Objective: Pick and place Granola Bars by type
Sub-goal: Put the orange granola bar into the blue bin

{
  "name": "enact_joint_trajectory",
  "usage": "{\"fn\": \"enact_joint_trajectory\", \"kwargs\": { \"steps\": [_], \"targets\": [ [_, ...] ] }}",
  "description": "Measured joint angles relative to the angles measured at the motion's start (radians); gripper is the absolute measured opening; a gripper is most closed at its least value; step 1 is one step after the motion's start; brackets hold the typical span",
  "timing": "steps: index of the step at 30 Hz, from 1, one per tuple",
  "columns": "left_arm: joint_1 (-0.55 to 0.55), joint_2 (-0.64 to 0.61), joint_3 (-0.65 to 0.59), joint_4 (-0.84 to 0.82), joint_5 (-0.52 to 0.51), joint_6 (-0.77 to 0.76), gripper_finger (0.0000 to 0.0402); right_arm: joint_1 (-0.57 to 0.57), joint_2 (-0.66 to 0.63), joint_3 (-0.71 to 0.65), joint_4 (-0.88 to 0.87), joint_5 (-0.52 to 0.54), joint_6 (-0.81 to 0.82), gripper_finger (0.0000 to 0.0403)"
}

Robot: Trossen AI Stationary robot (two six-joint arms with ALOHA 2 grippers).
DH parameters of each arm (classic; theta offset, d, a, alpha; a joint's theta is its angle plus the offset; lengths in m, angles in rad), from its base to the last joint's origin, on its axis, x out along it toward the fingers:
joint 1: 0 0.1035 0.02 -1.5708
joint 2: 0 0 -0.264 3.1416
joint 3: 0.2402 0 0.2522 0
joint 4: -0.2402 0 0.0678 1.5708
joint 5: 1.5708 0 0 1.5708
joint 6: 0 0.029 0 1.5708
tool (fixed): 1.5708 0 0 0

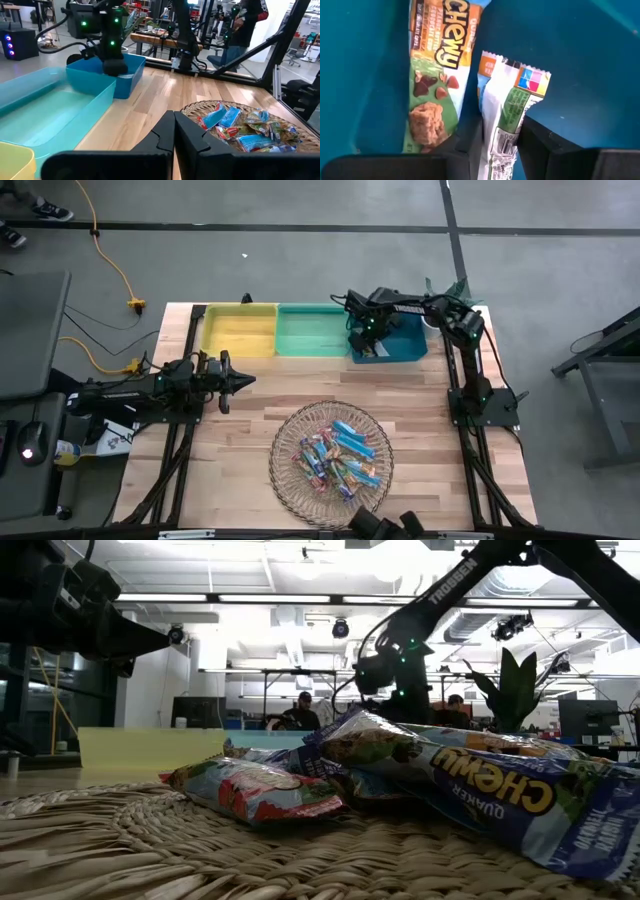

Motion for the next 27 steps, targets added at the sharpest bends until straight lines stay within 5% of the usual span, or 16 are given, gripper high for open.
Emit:
{"fn": "enact_joint_trajectory", "kwargs": {
  "steps": [8, 15, 27],
  "targets": [
    [0.000, 0.000, 0.000, 0.000, 0.000, 0.000, 0.0000, 0.000, 0.000, 0.041, 0.004, 0.035, -0.051, 0.0105],
    [0.000, 0.000, 0.000, 0.000, 0.000, 0.000, 0.0000, -0.003, 0.000, 0.079, 0.001, 0.039, -0.066, 0.0155],
    [0.000, 0.000, 0.000, 0.000, 0.000, 0.000, 0.0000, -0.018, -0.102, 0.081, 0.041, 0.192, -0.096, 0.0191]
  ]
}}
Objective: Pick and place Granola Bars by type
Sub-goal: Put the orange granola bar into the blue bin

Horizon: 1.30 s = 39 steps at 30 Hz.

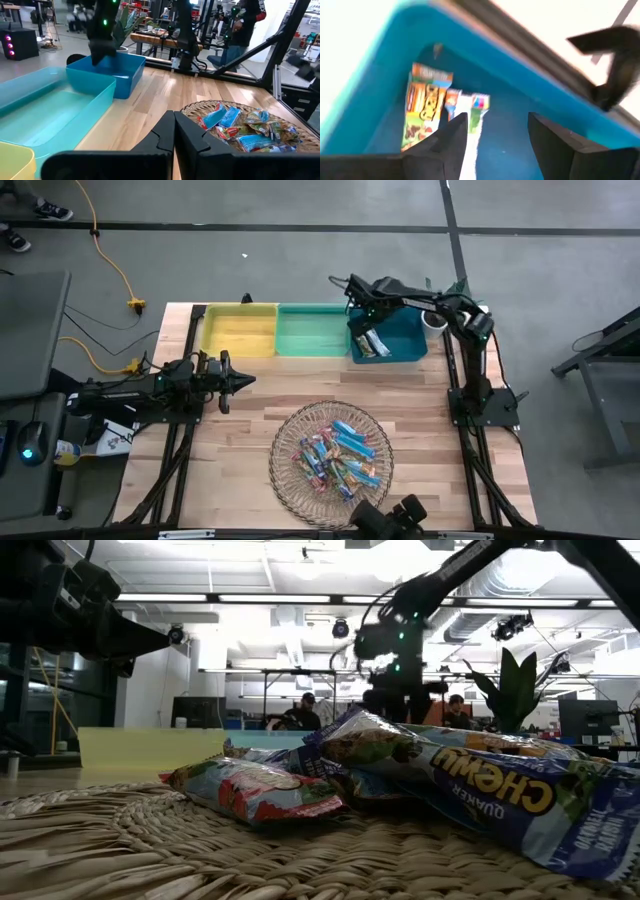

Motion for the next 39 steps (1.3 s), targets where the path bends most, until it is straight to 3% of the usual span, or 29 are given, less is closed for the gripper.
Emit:
{"fn": "enact_joint_trajectory", "kwargs": {
  "steps": [5, 14, 21, 28, 39],
  "targets": [
    [0.000, 0.000, 0.000, 0.000, 0.000, 0.000, 0.0000, -0.009, -0.107, 0.000, 0.093, -0.069, -0.011, 0.0189],
    [0.000, 0.000, 0.000, 0.000, 0.000, 0.000, 0.0000, 0.068, -0.272, 0.001, 0.266, -0.559, -0.067, 0.0189],
    [0.000, 0.000, 0.000, 0.000, 0.000, 0.000, 0.0000, 0.260, -0.352, 0.001, 0.279, -0.855, -0.059, 0.0188],
    [0.000, 0.000, 0.000, 0.000, 0.000, 0.000, 0.0000, 0.538, -0.355, 0.001, 0.269, -0.743, 0.009, 0.0190],
    [0.000, 0.000, 0.000, 0.000, 0.000, 0.000, 0.0000, 0.855, -0.352, 0.001, 0.149, -0.348, 0.175, 0.0188]
  ]
}}
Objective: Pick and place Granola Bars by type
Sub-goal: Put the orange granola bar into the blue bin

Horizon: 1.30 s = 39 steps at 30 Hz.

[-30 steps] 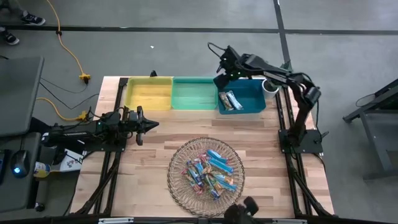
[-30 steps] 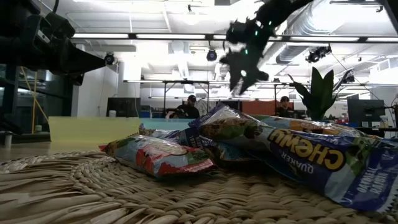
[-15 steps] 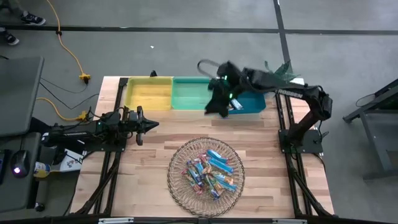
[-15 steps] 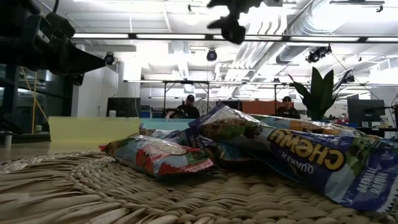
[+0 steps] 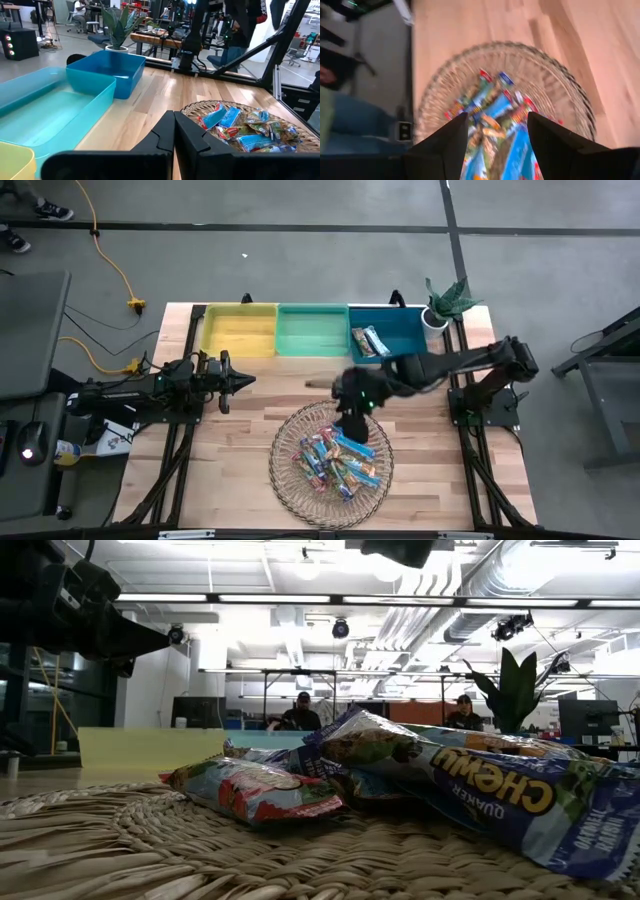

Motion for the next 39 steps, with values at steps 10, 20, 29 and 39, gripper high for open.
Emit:
{"fn": "enact_joint_trajectory", "kwargs": {
  "steps": [10, 20, 29, 39],
  "targets": [
    [0.000, 0.000, 0.000, 0.000, 0.000, 0.000, 0.0000, 0.165, 0.004, -0.018, -0.131, 0.198, 0.181, 0.0188],
    [0.000, 0.000, 0.000, 0.000, 0.000, 0.000, 0.0000, 0.305, 0.003, -0.177, 0.103, 0.212, 0.311, 0.0186],
    [0.000, 0.000, 0.000, 0.000, 0.000, 0.000, 0.0000, 0.355, 0.004, -0.406, 0.379, 0.219, 0.396, 0.0186],
    [0.000, 0.000, 0.000, 0.000, 0.000, 0.000, 0.0000, 0.313, 0.004, -0.583, 0.493, 0.207, 0.376, 0.0186]
  ]
}}
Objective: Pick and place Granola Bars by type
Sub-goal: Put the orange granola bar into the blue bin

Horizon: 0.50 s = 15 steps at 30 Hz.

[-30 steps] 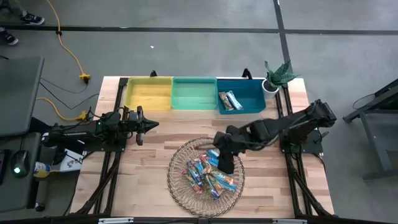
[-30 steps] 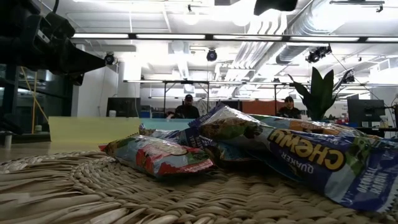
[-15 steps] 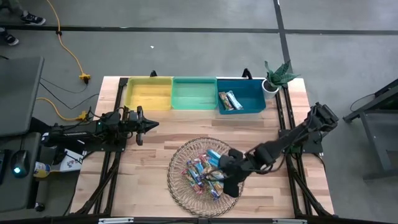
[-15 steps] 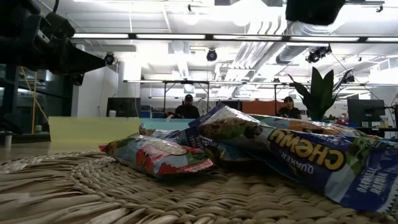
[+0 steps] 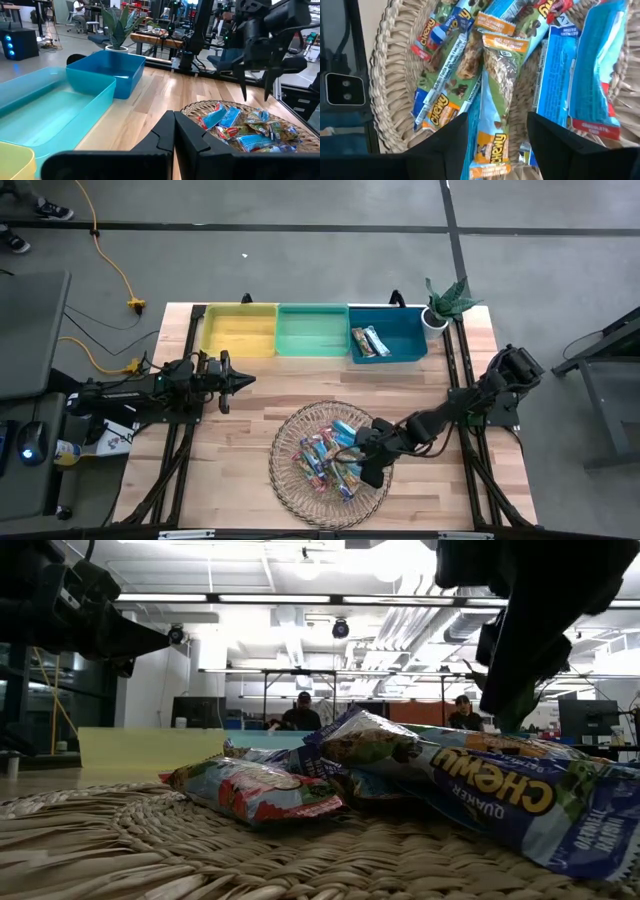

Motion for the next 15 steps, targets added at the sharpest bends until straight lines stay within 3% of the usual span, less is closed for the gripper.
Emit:
{"fn": "enact_joint_trajectory", "kwargs": {
  "steps": [15],
  "targets": [
    [0.000, 0.000, 0.000, 0.000, 0.000, 0.000, 0.0000, -0.032, 0.000, -0.031, 0.068, -0.008, -0.101, 0.0204]
  ]
}}
